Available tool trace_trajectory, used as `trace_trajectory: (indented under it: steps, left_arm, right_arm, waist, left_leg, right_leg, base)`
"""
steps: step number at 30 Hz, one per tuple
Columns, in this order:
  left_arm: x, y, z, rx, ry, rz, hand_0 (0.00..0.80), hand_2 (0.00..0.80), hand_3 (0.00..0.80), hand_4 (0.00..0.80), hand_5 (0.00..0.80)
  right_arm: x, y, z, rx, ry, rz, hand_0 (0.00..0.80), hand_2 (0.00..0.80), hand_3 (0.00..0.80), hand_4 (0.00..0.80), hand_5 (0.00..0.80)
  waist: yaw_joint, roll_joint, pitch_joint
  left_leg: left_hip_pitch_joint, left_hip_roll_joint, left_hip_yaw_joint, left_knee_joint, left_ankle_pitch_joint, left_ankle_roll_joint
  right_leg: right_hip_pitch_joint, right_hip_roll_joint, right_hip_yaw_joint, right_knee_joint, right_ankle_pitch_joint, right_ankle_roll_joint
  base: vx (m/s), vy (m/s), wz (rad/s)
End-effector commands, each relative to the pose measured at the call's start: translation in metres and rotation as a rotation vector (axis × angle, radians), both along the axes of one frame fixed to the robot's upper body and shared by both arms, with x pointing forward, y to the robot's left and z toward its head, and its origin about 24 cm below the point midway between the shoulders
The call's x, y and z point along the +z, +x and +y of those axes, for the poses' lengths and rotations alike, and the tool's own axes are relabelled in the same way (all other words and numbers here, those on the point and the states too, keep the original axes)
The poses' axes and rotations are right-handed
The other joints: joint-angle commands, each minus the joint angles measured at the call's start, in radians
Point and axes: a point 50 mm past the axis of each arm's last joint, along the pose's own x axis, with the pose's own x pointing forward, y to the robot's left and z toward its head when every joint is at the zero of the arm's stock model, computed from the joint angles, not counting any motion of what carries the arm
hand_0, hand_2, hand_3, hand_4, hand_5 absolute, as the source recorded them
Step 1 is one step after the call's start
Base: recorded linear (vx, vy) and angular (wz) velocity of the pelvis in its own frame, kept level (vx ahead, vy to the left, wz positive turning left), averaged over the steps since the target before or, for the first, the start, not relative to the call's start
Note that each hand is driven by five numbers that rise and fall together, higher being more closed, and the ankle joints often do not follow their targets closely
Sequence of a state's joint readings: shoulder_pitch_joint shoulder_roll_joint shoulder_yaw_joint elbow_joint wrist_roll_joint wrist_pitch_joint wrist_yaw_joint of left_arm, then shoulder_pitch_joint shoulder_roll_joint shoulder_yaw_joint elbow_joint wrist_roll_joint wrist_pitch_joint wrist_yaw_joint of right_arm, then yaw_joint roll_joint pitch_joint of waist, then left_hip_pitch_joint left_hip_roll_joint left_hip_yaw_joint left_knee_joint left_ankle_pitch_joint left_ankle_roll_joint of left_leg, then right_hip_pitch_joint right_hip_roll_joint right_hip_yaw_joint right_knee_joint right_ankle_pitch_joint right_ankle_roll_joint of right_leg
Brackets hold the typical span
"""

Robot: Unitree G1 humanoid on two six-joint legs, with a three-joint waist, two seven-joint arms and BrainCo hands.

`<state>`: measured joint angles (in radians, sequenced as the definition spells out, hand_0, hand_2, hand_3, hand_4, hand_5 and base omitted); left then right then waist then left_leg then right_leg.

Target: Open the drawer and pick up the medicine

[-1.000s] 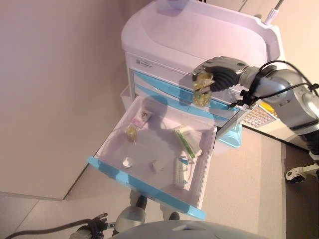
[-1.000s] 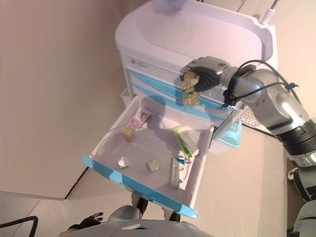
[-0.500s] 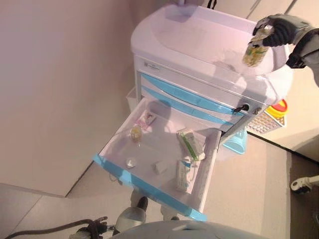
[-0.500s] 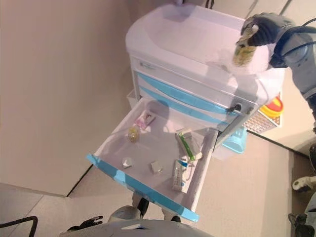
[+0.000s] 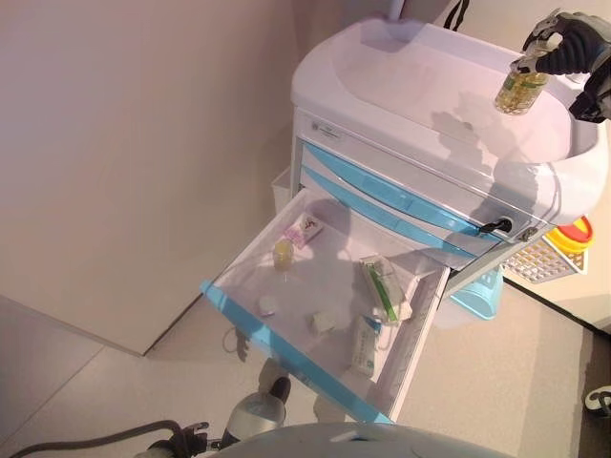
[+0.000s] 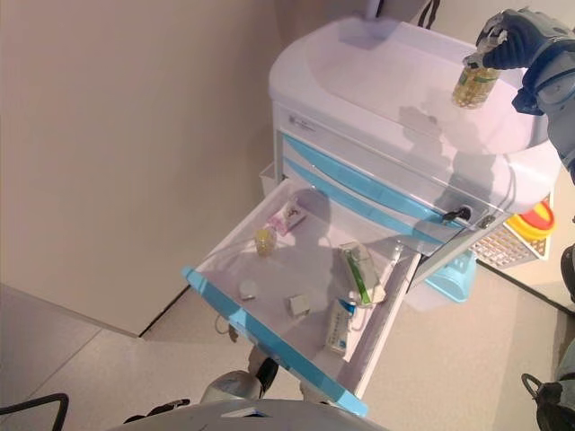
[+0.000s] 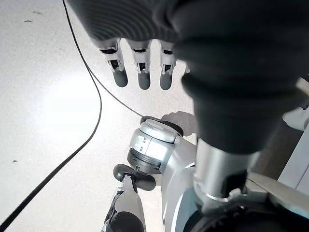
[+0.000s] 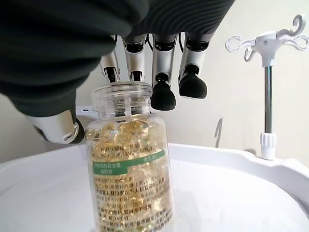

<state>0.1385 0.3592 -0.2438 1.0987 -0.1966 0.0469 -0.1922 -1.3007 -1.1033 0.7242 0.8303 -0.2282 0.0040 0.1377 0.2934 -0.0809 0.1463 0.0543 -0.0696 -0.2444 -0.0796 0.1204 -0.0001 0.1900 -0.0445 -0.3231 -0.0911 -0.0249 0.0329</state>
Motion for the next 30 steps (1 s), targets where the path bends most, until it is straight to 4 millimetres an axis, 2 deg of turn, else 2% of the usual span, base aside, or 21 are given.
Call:
trace_trajectory:
  steps: [1,15,20,26,27,29,30]
  left_arm:
    - [0.002,-0.019,0.017,-0.022,0.047,0.079,0.000,0.000,0.000,0.000,0.000]
    - [0.001,-0.028,0.017,-0.011,0.050,0.091,0.000,0.000,0.000,0.000,0.000]
    - [0.002,-0.024,0.017,-0.022,0.047,0.070,0.000,0.000,0.000,0.000,0.000]
    - [0.002,-0.019,0.016,-0.022,0.042,0.049,0.000,0.000,0.000,0.000,0.000]
    - [0.002,-0.019,0.016,-0.024,0.042,0.048,0.000,0.000,0.000,0.000,0.000]
    - [0.002,-0.019,0.016,-0.029,0.042,0.048,0.000,0.000,0.000,0.000,0.000]
    - [0.002,-0.019,0.016,-0.029,0.041,0.049,0.000,0.000,0.000,0.000,0.000]
  right_arm:
    - [0.036,-0.004,0.004,-0.049,-0.076,-0.102,0.800,0.800,0.800,0.800,0.800]
    - [0.008,-0.005,-0.030,-0.219,-0.069,-0.013,0.800,0.800,0.800,0.800,0.800]
    - [-0.004,-0.004,-0.031,-0.220,-0.071,0.015,0.800,0.800,0.800,0.800,0.800]
    - [-0.007,-0.003,-0.030,-0.206,-0.053,0.006,0.800,0.800,0.800,0.800,0.800]
    - [-0.008,-0.003,-0.030,-0.203,-0.054,0.001,0.747,0.747,0.747,0.747,0.747]
    - [-0.007,-0.003,-0.031,-0.203,-0.036,-0.015,0.091,0.091,0.091,0.091,0.091]
    - [-0.006,-0.004,-0.031,-0.205,-0.032,-0.017,0.000,0.000,0.000,0.000,0.000]
  waist:
    - [0.037,-0.035,-0.045]
    - [0.073,-0.021,-0.024]
    - [0.076,-0.020,-0.007]
    - [0.068,-0.020,0.001]
    - [0.068,-0.021,0.000]
    - [0.065,-0.022,0.000]
    - [0.063,-0.022,-0.001]
  left_leg:
    - [0.045,-0.041,-0.003,0.005,-0.107,0.022]
    - [0.019,-0.041,-0.045,-0.004,-0.081,0.013]
    - [0.008,-0.039,-0.047,-0.003,-0.079,0.014]
    - [0.006,-0.036,-0.037,-0.005,-0.080,0.015]
    - [0.006,-0.036,-0.034,-0.005,-0.081,0.015]
    - [0.008,-0.035,-0.029,-0.005,-0.082,0.015]
    - [0.010,-0.034,-0.027,-0.005,-0.083,0.015]
  right_leg:
    - [-0.047,-0.017,0.017,0.080,0.013,0.024]
    - [-0.055,-0.017,-0.019,0.073,0.010,0.020]
    - [-0.066,-0.016,-0.018,0.074,0.011,0.020]
    - [-0.072,-0.016,-0.011,0.075,0.012,0.022]
    - [-0.072,-0.016,-0.010,0.074,0.012,0.022]
    - [-0.071,-0.017,-0.007,0.074,0.013,0.023]
    - [-0.070,-0.017,-0.007,0.075,0.013,0.023]
  base:
    - [0.016,0.011,0.11]
    - [0.018,0.009,0.12]
    - [-0.002,-0.009,0.04]
    - [-0.005,-0.006,0.02]
    - [0.000,0.000,0.00]
    - [0.000,0.000,0.00]
    - [0.000,0.000,0.00]
